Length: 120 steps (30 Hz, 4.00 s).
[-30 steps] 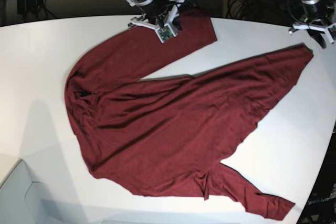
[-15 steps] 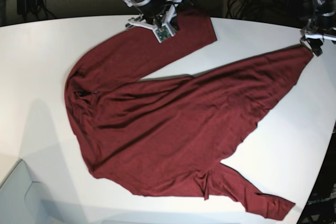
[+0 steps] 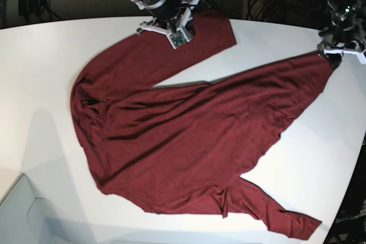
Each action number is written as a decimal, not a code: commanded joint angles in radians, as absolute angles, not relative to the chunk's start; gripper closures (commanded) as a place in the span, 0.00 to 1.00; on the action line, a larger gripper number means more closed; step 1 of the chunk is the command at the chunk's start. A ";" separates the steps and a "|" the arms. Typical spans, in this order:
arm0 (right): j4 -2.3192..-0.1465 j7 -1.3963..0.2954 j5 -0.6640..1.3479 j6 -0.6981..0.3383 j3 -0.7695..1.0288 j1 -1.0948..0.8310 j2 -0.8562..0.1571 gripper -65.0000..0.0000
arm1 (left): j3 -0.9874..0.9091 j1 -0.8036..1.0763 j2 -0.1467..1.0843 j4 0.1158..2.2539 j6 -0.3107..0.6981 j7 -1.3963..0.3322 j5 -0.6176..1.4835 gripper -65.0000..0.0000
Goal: Layout the t-shirt on the table in an organized manner, then fold the t-shirt properly
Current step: 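Reach the left gripper to the shirt's pointed corner and grasp it, then pull the grasped corner with the left gripper toward the shirt's shoulder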
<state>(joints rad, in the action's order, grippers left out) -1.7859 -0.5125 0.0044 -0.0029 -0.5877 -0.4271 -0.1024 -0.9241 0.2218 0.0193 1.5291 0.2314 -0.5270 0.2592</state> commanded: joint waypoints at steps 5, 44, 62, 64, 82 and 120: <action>-1.799 -0.490 0.004 -0.001 -0.590 -0.427 -0.101 1.00 | -0.923 0.203 0.059 1.495 0.231 -0.510 0.266 0.42; -1.799 -0.490 0.002 -0.001 -0.588 -0.415 -0.113 1.00 | -0.921 0.076 -0.001 1.948 0.225 -0.521 0.277 1.00; -1.799 -0.492 0.002 -0.001 -0.550 -0.389 -0.111 1.00 | -0.897 -0.140 0.074 1.994 0.225 -0.521 0.366 1.00; -1.799 -0.492 0.002 -0.001 -0.539 -0.389 -0.111 1.00 | -0.863 -0.171 0.096 1.957 0.223 -0.521 0.355 1.00; -1.797 -0.492 0.002 -0.001 -0.512 -0.389 -0.113 1.00 | -0.700 -0.650 0.136 1.282 0.223 -0.470 0.170 1.00; -1.797 -0.492 0.002 -0.001 -0.476 -0.387 -0.108 1.00 | -0.510 -0.768 0.278 0.740 0.222 -0.206 0.305 0.64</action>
<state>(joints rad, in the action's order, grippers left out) -1.7817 -0.5125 0.0006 -0.0029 -0.4740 -0.3908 -0.1127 -0.5091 -0.7349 0.2638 0.7284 0.2150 -0.2325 0.3016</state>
